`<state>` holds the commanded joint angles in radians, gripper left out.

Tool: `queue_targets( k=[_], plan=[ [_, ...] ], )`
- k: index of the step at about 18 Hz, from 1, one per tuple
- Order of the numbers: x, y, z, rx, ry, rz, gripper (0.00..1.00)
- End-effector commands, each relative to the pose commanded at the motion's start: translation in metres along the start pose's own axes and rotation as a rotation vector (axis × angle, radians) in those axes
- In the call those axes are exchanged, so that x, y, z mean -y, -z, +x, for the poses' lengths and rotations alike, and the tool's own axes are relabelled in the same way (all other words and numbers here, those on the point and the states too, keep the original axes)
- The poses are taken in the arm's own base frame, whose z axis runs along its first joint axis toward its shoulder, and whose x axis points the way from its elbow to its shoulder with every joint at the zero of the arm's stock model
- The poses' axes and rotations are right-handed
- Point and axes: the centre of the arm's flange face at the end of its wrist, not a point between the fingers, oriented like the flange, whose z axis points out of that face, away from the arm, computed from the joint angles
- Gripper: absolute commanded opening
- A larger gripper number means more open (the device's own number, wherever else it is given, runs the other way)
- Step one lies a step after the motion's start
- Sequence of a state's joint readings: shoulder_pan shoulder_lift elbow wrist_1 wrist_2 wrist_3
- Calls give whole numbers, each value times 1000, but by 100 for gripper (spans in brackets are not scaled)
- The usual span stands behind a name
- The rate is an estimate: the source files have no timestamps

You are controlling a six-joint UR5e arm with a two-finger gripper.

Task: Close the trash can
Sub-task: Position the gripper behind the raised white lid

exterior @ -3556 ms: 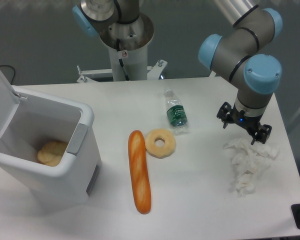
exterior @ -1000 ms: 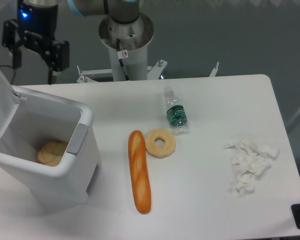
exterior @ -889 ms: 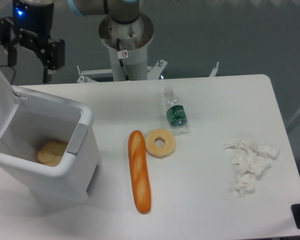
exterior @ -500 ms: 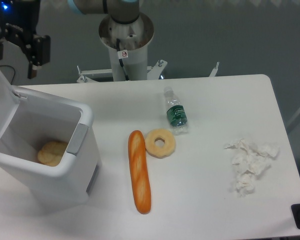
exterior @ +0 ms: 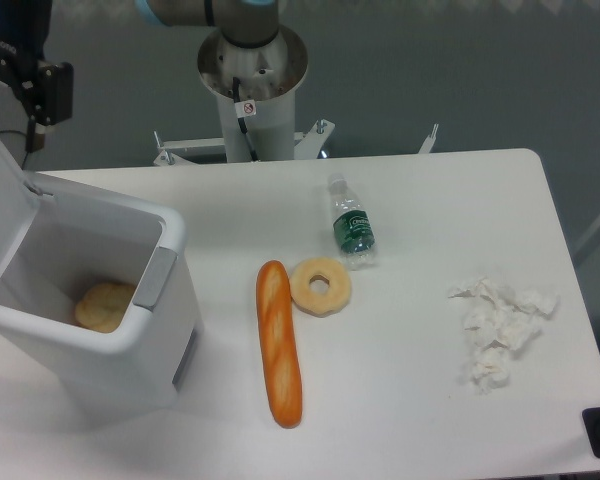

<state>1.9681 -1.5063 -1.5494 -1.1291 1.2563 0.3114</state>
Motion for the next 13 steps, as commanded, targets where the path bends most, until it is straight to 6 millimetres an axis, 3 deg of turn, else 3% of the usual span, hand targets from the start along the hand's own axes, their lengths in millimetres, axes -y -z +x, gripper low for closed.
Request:
queue_targets(
  k=[13],
  plan=[
    [7,8,-11,27,5,15,100]
  ],
)
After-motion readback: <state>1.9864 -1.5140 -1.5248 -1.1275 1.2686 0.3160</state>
